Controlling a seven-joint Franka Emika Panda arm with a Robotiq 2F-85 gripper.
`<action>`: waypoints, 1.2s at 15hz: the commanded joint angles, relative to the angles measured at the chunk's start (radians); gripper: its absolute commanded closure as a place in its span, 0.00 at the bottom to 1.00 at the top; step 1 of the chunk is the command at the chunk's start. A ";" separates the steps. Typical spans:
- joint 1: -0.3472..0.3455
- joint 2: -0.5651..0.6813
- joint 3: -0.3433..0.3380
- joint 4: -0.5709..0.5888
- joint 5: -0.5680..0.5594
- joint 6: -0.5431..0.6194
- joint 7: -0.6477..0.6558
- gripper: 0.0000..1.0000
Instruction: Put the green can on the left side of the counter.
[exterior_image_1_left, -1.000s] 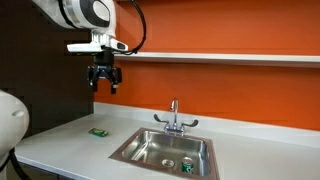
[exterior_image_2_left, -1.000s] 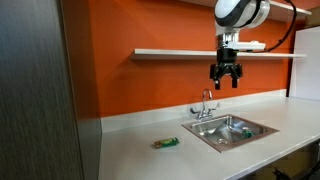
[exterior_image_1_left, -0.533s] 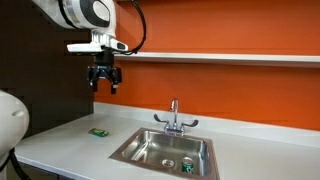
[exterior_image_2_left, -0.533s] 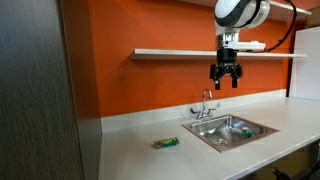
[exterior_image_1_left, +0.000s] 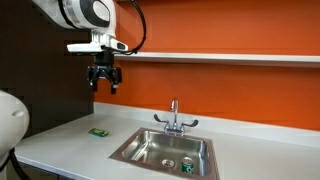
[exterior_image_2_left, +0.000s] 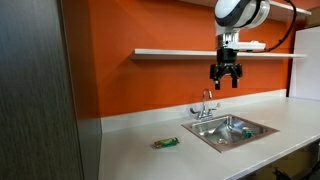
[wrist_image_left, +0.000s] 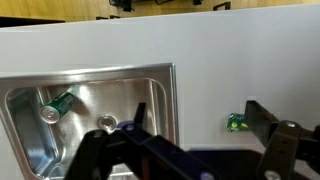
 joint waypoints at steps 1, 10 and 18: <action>-0.008 0.000 0.007 0.002 0.004 -0.002 -0.004 0.00; -0.035 0.042 -0.005 -0.001 -0.023 0.045 0.005 0.00; -0.154 0.127 -0.095 -0.003 -0.108 0.151 0.005 0.00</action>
